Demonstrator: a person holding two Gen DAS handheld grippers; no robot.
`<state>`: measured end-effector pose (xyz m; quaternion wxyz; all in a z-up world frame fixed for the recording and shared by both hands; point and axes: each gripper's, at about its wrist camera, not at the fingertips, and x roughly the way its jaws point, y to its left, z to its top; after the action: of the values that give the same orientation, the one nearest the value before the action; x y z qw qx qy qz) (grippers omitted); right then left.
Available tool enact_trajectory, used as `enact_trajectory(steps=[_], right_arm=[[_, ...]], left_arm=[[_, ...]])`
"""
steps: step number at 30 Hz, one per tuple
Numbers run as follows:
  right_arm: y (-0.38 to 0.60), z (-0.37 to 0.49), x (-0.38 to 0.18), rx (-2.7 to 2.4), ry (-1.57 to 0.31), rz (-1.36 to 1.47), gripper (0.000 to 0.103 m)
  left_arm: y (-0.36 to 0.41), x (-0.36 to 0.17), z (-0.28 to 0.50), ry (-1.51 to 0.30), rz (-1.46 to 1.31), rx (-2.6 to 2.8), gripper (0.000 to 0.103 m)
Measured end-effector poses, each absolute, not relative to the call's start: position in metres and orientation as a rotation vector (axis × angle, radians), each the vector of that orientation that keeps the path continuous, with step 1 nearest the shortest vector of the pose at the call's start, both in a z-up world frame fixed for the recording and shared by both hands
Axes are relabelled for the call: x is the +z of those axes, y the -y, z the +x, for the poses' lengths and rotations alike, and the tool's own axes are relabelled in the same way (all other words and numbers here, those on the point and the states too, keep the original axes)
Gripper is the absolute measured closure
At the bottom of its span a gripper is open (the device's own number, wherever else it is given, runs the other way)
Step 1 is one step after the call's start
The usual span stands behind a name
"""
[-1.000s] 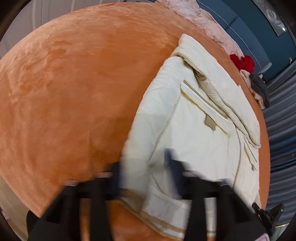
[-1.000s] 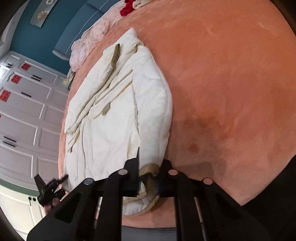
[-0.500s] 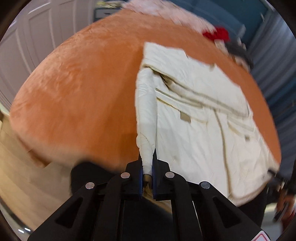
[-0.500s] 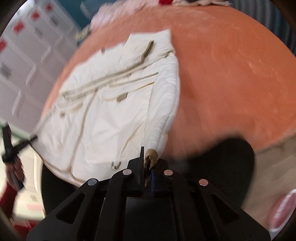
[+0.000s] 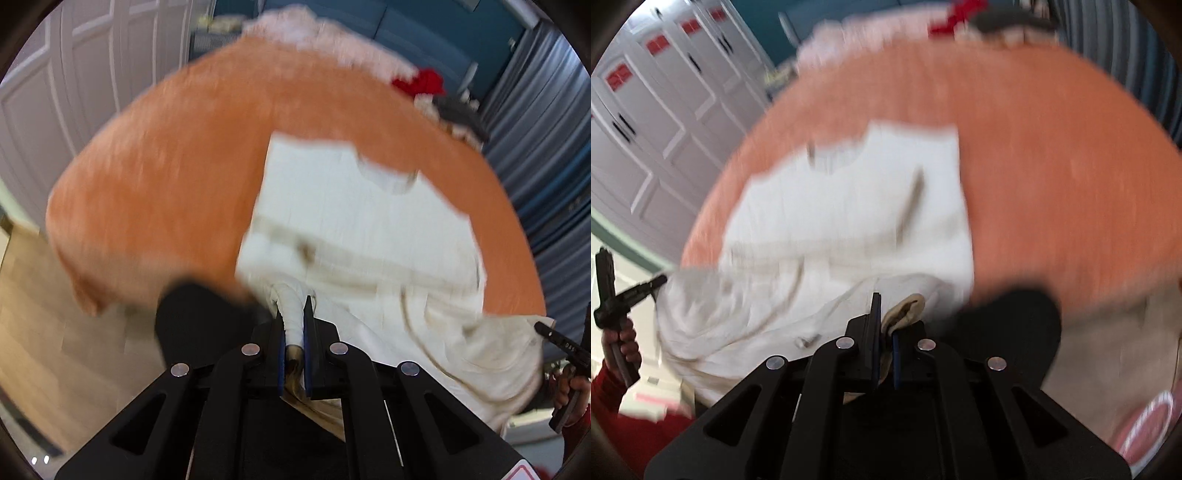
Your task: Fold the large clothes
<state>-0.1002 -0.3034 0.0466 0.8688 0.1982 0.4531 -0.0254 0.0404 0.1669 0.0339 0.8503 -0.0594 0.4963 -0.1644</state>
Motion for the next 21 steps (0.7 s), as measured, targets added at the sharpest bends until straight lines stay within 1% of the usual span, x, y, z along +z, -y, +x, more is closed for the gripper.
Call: enact_trajectory(steps=[3, 6, 11, 15, 18, 20, 21], right_arm=[[0.322, -0.056, 0.055, -0.104, -0.825, 0.421, 0.1], [0.339, -0.013, 0.046, -0.162, -0.767, 0.477, 0.1], [0.356, 0.051, 0.013, -0.242, -0.758, 0.478, 0.1], [0.363, 0.073, -0.006, -0.28, -0.776, 0.488, 0.098], [0.372, 0.083, -0.013, -0.274, -0.756, 0.568, 0.093], [0.373, 0.085, -0.009, -0.251, -0.724, 0.619, 0.085], [0.372, 0.086, -0.008, -0.241, -0.709, 0.631, 0.084]], left_arm=[[-0.15, 0.053, 0.083, -0.931, -0.128, -0.329, 0.099], [-0.134, 0.057, 0.121, -0.894, -0.139, -0.306, 0.097], [-0.101, 0.033, 0.186, -0.886, -0.08, -0.229, 0.091], [-0.087, 0.003, 0.226, -0.91, -0.061, -0.192, 0.088], [-0.086, -0.016, 0.25, -0.962, -0.043, -0.183, 0.087], [-0.092, -0.021, 0.261, -0.998, -0.09, -0.183, 0.086], [-0.096, -0.02, 0.263, -1.003, -0.122, -0.193, 0.086]])
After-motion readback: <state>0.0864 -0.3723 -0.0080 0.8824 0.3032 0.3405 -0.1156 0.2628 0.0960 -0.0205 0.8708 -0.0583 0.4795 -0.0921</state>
